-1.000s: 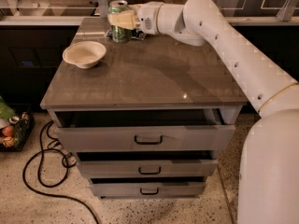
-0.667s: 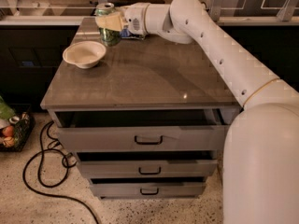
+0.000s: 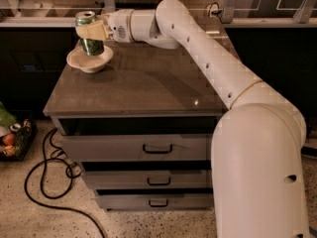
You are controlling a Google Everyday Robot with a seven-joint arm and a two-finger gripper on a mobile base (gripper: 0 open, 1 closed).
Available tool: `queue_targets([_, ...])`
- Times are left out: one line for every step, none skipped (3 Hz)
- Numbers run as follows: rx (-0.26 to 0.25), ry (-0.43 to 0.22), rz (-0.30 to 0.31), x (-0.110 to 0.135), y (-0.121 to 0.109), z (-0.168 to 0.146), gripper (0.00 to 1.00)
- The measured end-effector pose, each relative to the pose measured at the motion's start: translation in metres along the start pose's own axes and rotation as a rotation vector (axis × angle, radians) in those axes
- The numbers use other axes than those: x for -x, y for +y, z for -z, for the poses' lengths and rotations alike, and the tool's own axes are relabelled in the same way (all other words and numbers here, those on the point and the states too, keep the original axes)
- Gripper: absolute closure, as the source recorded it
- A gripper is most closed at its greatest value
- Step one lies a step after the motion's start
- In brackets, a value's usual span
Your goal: Place green can into paper bowl
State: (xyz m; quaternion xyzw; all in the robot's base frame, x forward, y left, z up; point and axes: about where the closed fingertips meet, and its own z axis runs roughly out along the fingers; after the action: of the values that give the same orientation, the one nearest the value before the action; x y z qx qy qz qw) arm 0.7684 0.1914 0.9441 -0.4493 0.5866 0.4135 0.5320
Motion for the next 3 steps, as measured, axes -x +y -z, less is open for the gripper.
queue_targets([0.043,-0.015,0.001,-0.008,0.002,-0.016,1.00])
queue_targets([0.056,-0.013,0.028,-0.017,-0.004,-0.023,1.00])
queue_targets([0.055,-0.004,0.068,-0.022,-0.012,-0.024,1.00])
